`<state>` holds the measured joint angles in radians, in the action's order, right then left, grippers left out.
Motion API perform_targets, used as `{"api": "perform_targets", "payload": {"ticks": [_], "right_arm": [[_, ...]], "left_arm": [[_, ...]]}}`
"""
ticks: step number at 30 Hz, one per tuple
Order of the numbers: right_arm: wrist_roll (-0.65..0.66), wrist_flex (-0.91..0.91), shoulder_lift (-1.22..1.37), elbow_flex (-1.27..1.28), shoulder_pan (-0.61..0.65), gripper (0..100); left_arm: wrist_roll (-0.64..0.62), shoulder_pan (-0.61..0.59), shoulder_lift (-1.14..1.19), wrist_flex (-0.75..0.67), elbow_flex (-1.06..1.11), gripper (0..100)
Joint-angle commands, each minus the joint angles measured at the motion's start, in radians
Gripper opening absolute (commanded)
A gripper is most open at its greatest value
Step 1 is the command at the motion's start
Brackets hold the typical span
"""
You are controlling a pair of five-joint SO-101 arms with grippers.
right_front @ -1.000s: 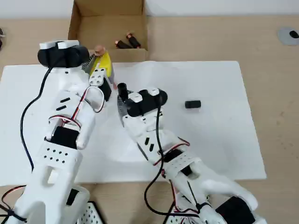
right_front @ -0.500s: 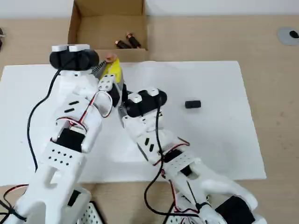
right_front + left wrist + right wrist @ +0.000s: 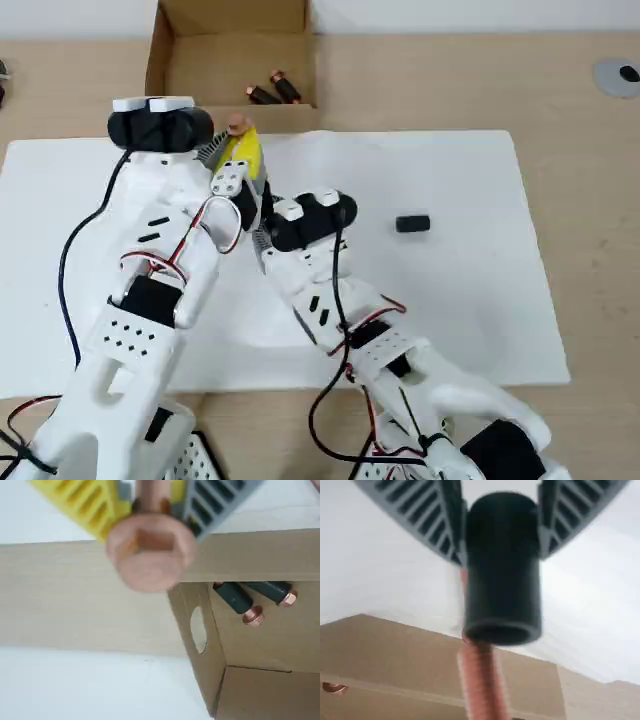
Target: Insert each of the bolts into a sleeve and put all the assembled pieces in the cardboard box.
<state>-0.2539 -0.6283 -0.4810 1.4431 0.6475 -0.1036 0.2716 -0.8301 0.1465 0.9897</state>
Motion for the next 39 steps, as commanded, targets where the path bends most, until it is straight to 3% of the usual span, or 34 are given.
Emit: {"api": "perform_targets", "payload": {"ticks": [1, 8, 24, 31, 39], "right_arm": [[0.000, -0.029, -0.004, -0.064, 0.015, 1.0], [0.031, -0.029, -0.004, -0.064, 0.015, 1.0], [0.031, -0.029, -0.004, -0.064, 0.015, 1.0], [0.031, -0.029, -0.002, -0.064, 0.015, 1.0], [0.032, -0.028, -0.001, -0.064, 0.025, 1.0]], "left_arm": [[0.025, 0.015, -0.024, 0.063, -0.038, 1], [0.025, 0.014, -0.024, 0.166, -0.104, 1], [0.054, 0.008, -0.025, 0.170, -0.118, 1], [0.048, -0.008, -0.024, 0.275, -0.195, 1], [0.020, -0.014, -0.024, 0.279, -0.196, 1]]}}
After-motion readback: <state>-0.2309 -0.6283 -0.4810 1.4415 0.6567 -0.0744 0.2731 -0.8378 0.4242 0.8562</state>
